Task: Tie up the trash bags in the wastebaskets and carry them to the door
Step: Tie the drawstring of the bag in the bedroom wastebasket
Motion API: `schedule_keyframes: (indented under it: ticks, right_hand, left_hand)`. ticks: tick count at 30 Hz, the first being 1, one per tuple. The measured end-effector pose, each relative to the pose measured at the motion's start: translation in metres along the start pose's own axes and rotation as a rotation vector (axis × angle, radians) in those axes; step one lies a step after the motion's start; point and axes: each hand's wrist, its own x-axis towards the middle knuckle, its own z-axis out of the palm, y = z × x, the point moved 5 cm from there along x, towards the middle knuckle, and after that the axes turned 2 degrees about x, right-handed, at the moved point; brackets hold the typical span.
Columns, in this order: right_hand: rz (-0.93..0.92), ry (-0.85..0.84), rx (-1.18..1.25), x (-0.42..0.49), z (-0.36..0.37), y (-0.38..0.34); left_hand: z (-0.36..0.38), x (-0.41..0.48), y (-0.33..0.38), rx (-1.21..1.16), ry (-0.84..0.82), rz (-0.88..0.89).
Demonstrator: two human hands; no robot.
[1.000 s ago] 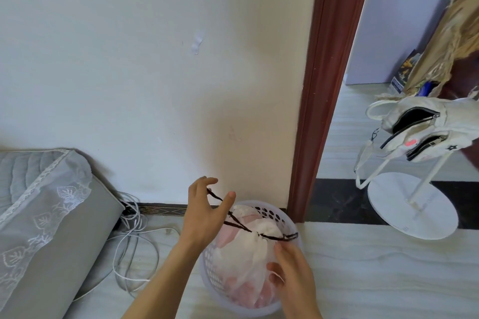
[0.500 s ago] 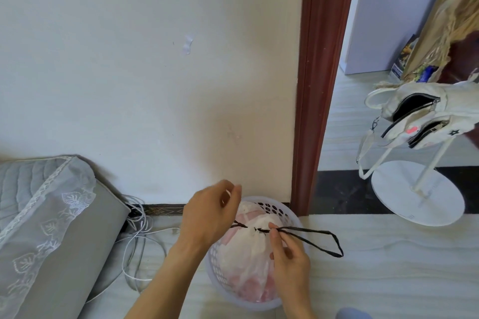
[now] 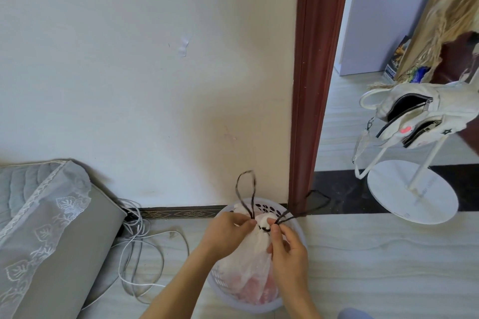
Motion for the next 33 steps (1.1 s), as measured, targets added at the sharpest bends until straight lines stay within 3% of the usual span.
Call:
schedule_keyframes:
  ticks: [4, 9, 19, 26, 33]
  right_hand:
    - [0.006, 0.013, 0.028, 0.006, -0.001, -0.009]
    - [0.014, 0.023, 0.113, 0.008, 0.000, -0.021]
    - [0.100, -0.091, 0.144, 0.029, -0.005, -0.025]
    - [0.062, -0.241, 0.046, 0.029, 0.001, -0.029]
    - [0.088, -0.287, -0.015, 0.026, -0.001, -0.018]
  left_hand:
    - [-0.005, -0.001, 0.008, -0.154, 0.106, 0.046]
    - [-0.002, -0.004, 0.016, -0.202, 0.084, 0.108]
    - [-0.002, -0.010, 0.033, 0.256, 0.206, 0.357]
    - [-0.002, -0.011, 0.033, 0.345, 0.228, 0.357]
    - [0.002, -0.010, 0.033, 0.395, 0.202, 0.349]
